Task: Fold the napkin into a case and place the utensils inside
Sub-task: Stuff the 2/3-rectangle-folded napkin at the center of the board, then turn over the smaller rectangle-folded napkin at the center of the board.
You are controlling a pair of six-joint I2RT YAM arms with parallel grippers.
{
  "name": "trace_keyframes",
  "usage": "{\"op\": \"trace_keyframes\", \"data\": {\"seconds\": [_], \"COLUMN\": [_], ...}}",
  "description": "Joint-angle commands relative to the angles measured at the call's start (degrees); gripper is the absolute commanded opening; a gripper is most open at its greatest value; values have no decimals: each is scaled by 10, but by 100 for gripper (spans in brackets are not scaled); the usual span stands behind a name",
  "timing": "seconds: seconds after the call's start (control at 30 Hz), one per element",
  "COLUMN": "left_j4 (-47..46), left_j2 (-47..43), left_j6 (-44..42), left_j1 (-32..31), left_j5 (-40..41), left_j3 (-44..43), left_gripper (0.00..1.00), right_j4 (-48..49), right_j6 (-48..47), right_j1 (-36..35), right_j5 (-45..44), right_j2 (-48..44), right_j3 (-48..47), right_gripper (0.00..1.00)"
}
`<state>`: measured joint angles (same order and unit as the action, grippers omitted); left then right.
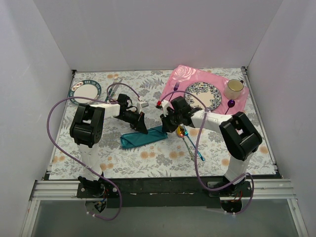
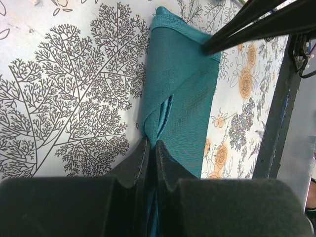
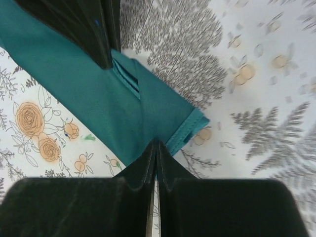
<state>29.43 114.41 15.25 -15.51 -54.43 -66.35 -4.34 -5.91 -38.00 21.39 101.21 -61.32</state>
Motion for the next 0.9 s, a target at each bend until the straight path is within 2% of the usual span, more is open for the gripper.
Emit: {"op": "trace_keyframes", "data": {"seconds": [0.0, 0.23, 0.43, 0.53, 0.67, 0.87], "left_j4": [4, 7, 5, 2, -26, -34], "left_j2": [-3, -6, -29, -63, -125, -194], "left_j6": [-14, -17, -24, -21, -28, -39], "left_j1": [-2, -3, -2, -3, -4, -4], "left_j5": [73, 75, 73, 72, 83, 128], "left_j3": [20, 18, 18, 20, 49, 65], "left_gripper": [0, 0, 0, 0, 0, 0], "right_j4": [-12, -30, -40, -58, -72, -86], "right_j6": [55, 89, 81, 72, 61, 30], "right_j1": [-2, 6, 6, 8, 18, 37], "right_j5": [39, 22, 32, 50, 59, 50], "right_j2": [36, 95, 58, 24, -21, -80], "right_j3": [-23, -28, -30, -43, -52, -52], "right_gripper": [7, 7, 11, 20, 37, 54]}}
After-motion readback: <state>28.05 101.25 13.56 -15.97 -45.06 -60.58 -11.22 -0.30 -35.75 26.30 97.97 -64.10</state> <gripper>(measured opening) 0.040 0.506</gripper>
